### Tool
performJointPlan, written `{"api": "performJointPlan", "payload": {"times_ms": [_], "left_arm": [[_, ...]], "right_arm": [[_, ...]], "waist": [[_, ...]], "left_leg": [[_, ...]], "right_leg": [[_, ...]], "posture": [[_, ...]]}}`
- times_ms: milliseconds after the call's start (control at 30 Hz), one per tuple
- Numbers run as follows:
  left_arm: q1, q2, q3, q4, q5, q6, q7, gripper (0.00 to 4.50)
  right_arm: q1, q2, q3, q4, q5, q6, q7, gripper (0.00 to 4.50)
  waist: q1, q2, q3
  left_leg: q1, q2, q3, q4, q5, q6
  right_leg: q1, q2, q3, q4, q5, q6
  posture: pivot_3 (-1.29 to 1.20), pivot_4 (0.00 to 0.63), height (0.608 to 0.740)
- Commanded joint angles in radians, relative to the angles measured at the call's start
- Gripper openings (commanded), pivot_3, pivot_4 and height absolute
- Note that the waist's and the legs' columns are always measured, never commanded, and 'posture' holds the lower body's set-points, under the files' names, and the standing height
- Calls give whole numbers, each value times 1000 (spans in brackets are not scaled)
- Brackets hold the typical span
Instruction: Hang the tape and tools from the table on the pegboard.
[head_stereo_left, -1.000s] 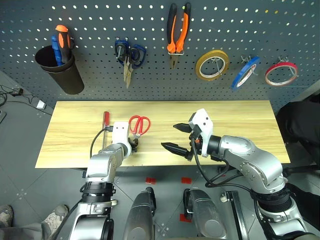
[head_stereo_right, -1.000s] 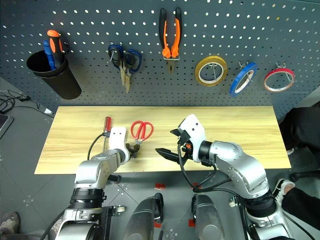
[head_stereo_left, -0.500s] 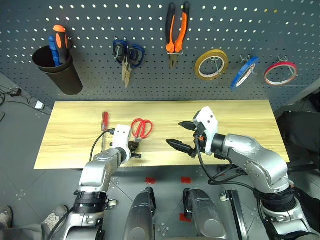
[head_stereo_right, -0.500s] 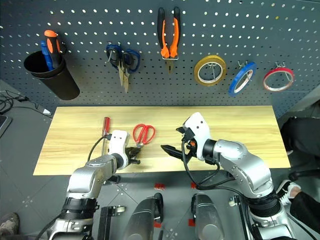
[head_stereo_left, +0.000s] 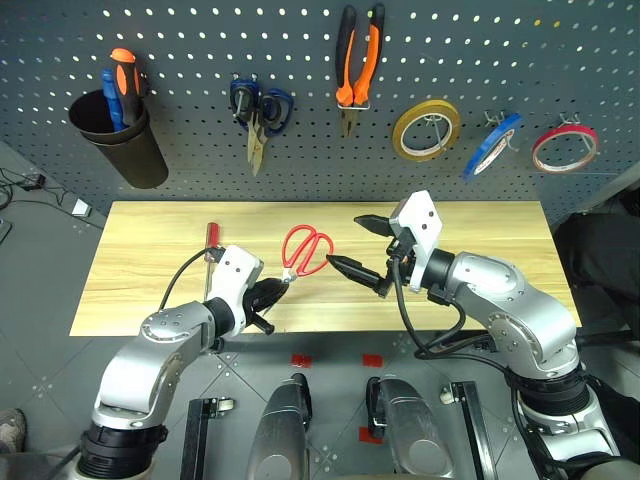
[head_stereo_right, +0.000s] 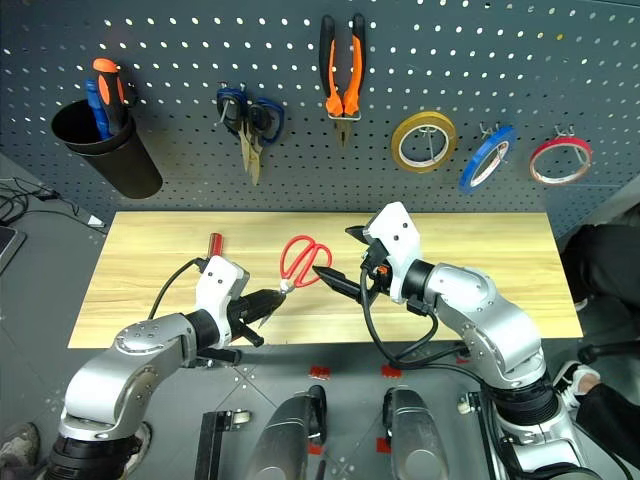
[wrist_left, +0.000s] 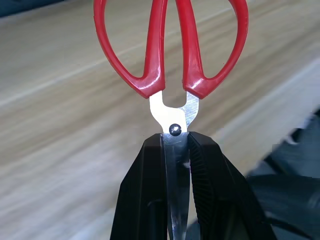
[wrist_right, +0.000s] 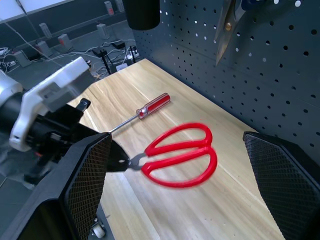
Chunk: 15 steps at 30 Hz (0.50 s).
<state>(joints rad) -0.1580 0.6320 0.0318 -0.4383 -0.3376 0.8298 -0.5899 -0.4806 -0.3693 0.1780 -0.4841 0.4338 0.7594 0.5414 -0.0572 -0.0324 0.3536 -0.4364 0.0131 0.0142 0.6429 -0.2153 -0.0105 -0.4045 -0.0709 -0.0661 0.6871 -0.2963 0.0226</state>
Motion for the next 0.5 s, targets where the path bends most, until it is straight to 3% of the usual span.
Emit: {"api": "performJointPlan", "payload": {"times_ms": [33, 267, 500], "left_arm": [[-22, 27, -14, -50, 72, -149, 4, 336], [49, -48, 38, -113, 179, -440, 113, 336], [138, -134, 92, -191, 303, -528, 279, 336]], "right_arm": [[-7, 2, -6, -26, -6, -36, 2, 4500], [-10, 3, -29, -69, 5, -59, 6, 4500], [-5, 13, -88, -109, 73, -79, 18, 4500]], "waist": [[1, 0, 0], [-1, 0, 0], [0, 0, 0]], "left_leg": [[0, 0, 0, 0, 0, 0], [-2, 0, 1, -1, 0, 0], [-2, 0, 0, -1, -1, 2]], "right_leg": [[0, 0, 0, 0, 0, 0], [1, 0, 0, -6, 0, 0], [1, -1, -1, -5, 0, 0]], "posture": [[-161, 339, 740], [-155, 337, 740], [-152, 337, 740]]}}
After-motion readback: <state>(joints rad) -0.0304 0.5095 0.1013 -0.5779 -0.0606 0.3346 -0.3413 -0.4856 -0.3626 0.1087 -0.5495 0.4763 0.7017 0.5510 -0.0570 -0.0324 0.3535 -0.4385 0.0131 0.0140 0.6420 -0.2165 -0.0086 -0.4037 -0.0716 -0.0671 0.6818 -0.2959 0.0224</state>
